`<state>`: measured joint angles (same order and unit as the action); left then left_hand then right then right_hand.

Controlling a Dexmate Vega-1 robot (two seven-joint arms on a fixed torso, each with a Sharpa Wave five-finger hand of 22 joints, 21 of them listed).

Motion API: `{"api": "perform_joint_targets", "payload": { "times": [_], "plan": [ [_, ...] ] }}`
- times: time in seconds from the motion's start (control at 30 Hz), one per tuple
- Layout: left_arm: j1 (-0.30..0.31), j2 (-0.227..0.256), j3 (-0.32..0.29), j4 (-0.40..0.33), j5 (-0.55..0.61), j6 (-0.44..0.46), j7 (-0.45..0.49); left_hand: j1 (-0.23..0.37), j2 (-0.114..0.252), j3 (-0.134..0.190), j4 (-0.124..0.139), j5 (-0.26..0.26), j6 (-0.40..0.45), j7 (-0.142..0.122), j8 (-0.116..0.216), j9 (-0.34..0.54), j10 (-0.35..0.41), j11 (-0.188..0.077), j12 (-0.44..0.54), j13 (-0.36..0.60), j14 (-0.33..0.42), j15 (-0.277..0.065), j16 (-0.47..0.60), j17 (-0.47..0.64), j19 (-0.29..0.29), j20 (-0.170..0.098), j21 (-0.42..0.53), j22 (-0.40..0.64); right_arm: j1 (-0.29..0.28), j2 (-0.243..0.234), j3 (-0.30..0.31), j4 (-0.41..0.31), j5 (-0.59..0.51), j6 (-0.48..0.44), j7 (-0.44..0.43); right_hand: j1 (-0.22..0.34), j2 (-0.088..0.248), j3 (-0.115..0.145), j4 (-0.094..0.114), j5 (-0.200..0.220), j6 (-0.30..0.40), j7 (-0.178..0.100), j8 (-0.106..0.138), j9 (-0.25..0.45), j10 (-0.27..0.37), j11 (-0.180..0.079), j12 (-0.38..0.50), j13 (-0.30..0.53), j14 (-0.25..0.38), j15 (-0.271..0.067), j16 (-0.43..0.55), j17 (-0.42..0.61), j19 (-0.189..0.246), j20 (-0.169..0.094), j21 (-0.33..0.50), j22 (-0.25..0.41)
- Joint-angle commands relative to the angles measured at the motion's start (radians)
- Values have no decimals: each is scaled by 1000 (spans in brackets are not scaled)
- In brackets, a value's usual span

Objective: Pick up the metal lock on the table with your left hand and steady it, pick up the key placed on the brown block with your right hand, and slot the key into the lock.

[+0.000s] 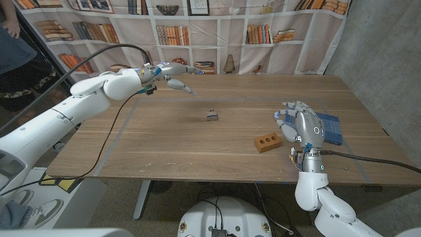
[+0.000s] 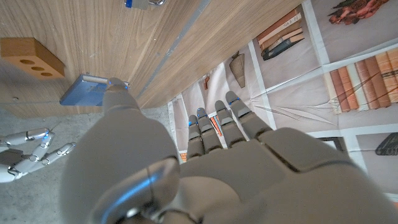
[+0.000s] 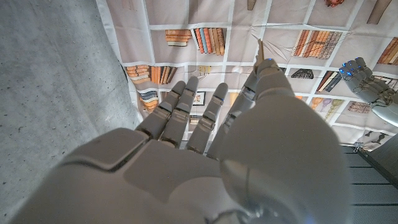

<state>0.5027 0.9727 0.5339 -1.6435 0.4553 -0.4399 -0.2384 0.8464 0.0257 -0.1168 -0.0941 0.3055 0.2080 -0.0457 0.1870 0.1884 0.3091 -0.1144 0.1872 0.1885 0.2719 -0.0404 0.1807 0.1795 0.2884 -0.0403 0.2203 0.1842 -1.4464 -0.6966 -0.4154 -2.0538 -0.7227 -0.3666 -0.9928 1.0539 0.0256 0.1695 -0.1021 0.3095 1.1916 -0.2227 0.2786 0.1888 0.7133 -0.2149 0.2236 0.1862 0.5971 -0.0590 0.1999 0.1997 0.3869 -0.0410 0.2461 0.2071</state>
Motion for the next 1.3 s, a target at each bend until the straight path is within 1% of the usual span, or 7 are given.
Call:
{"api": "perform_joint_targets", "payload": {
  "times": [0.03, 0.2, 0.37, 0.57, 0.87, 0.93, 1.3],
  "plan": [
    [-162, -21, 74, 92, 144, -165, -110, 14, -2, -8, -4, 14, -31, -4, -3, 6, -45, -6, -7, 5, -52, -72, -10, 3, -37, -53, -18, 0, 1, 32, -34, 0, -56, -48, -46, 14, 3, -6, 2, 3, 13, -1, -1, 6, 12, -1, -4, 1, 12, -132, 0, 0, 13, -67, 5, 2],
    [-230, -57, 106, 158, 161, -232, -148, 20, 0, -11, -5, 23, -63, -11, -5, 6, -90, -11, -10, 5, -90, -73, -10, 3, -67, -61, -27, -1, 12, 51, -51, 16, -65, -52, -68, 18, 3, -9, 1, 4, 16, 0, -3, 6, 18, 0, -3, 1, 21, -134, 1, -2, 17, -74, 7, 2],
    [-304, -92, 151, 218, 250, -320, -142, 29, 0, -12, -7, 30, -105, -18, -9, 7, -122, -18, -10, 5, -105, -79, -6, 2, -73, -67, -26, -2, 18, 55, -62, 20, -71, -64, -68, 21, 2, -13, 1, 4, 17, 0, -5, 7, 23, 0, -3, 1, 22, -135, -1, -4, 17, -77, 6, 2],
    [-400, -152, 218, 319, 319, -421, -150, 36, 1, -14, -9, 37, -116, -22, -2, 7, -128, -31, -3, 4, -83, -86, 6, 3, -31, -67, -8, -2, 22, 62, -71, 28, -69, -68, -78, 23, 3, -17, 1, 4, 19, -1, -8, 7, 28, 1, -3, 1, 25, -136, -2, -5, 19, -78, 7, 2],
    [-493, -204, 291, 411, 453, -571, -39, 47, -3, -17, -13, 44, -93, -30, 14, 7, -101, -33, 11, 4, -57, -99, 14, 2, -8, -76, -2, -2, 8, 65, -75, 20, -72, -89, -93, 24, 4, -23, 3, 4, 22, -1, -11, 7, 31, 2, -4, 0, 29, -136, -3, -6, 19, -79, 7, 1],
    [-510, -214, 305, 426, 481, -591, -16, 50, -5, -19, -14, 46, -83, -35, 19, 7, -95, -42, 12, 4, -51, -104, 15, 2, -6, -80, -2, -2, 5, 69, -77, 19, -73, -96, -98, 24, 4, -26, 4, 4, 23, -1, -12, 7, 33, 2, -4, 0, 29, -136, -4, -6, 18, -80, 6, 1],
    [-598, -254, 400, 501, 656, -670, 187, 61, -10, -25, -16, 56, -36, -46, 37, 7, -47, -46, 25, 3, -4, -119, 24, 1, 28, -88, 6, -4, -6, 92, -91, 27, -81, -117, -124, 26, 6, -30, 5, 5, 25, -1, -15, 8, 34, 2, -6, -1, 31, -136, -5, -6, 21, -79, 7, 1]
  ]
}}
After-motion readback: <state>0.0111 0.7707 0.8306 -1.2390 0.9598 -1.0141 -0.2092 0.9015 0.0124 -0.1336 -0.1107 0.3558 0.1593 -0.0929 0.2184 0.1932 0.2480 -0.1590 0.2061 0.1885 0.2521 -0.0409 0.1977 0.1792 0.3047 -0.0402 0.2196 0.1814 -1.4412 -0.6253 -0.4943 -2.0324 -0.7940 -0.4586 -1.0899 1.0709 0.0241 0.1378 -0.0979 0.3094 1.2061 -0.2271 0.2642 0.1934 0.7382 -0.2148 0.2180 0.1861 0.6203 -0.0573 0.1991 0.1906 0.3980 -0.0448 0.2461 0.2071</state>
